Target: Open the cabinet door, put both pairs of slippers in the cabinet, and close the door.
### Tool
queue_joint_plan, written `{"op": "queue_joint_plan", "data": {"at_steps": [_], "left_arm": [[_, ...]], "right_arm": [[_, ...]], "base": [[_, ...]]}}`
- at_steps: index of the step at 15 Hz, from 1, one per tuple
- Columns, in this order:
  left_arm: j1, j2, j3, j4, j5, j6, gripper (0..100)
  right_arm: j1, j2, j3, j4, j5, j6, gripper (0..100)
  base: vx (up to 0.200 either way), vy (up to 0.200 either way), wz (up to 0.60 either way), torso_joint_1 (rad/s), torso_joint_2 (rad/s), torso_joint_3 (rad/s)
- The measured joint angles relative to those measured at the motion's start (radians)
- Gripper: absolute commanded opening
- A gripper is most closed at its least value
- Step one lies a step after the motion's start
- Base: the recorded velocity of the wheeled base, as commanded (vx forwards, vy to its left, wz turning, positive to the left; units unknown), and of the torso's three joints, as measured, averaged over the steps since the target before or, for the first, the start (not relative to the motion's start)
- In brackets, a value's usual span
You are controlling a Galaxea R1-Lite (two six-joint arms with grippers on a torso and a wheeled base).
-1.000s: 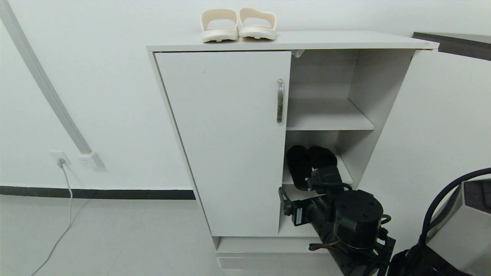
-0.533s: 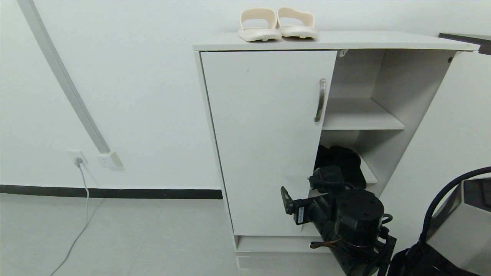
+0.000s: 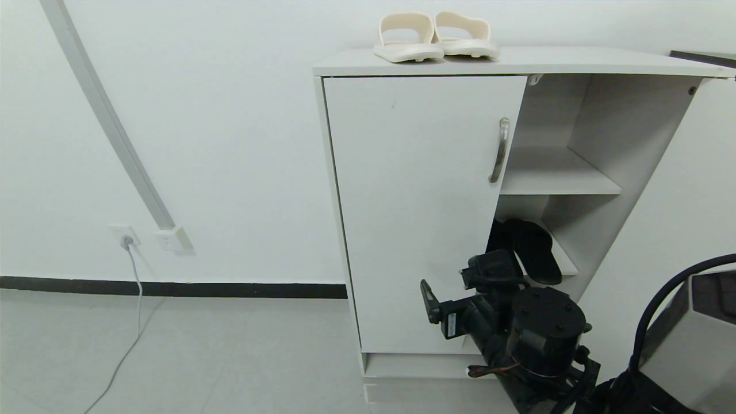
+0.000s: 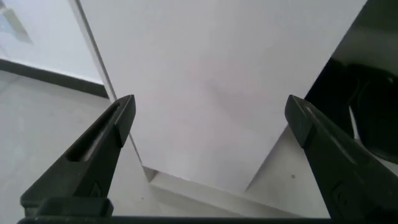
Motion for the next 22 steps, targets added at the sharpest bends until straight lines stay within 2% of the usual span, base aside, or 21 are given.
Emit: {"op": "queue_joint_plan", "data": {"at_steps": [2,12,15,22], "left_arm": [[-0.001,0.0,0.0,0.0,0.0,0.0,0],[0.0,0.0,0.001,0.001,0.0,0.0,0],[0.0,0.0,0.001,0.002,0.0,0.0,0],[0.0,0.0,0.0,0.0,0.0,-0.001,0]], "right_arm": [[0.0,-0.007,0.019,0.025,0.033,-0.003,100],[-0.002,0.003,0.03,0.003,0.039,-0.005,100],[-0.002,0.005,0.03,0.003,0.039,-0.006,100],[-0.004,0.008,0.03,0.002,0.038,-0.005,100]], "base": [[0.0,0.0,0.0,0.0,0.0,0.0],[0.0,0.0,0.0,0.0,-0.01,-0.016],[0.0,0.0,0.0,0.012,-0.18,-0.331],[0.0,0.0,0.0,0.084,-0.5,-0.356]]}}
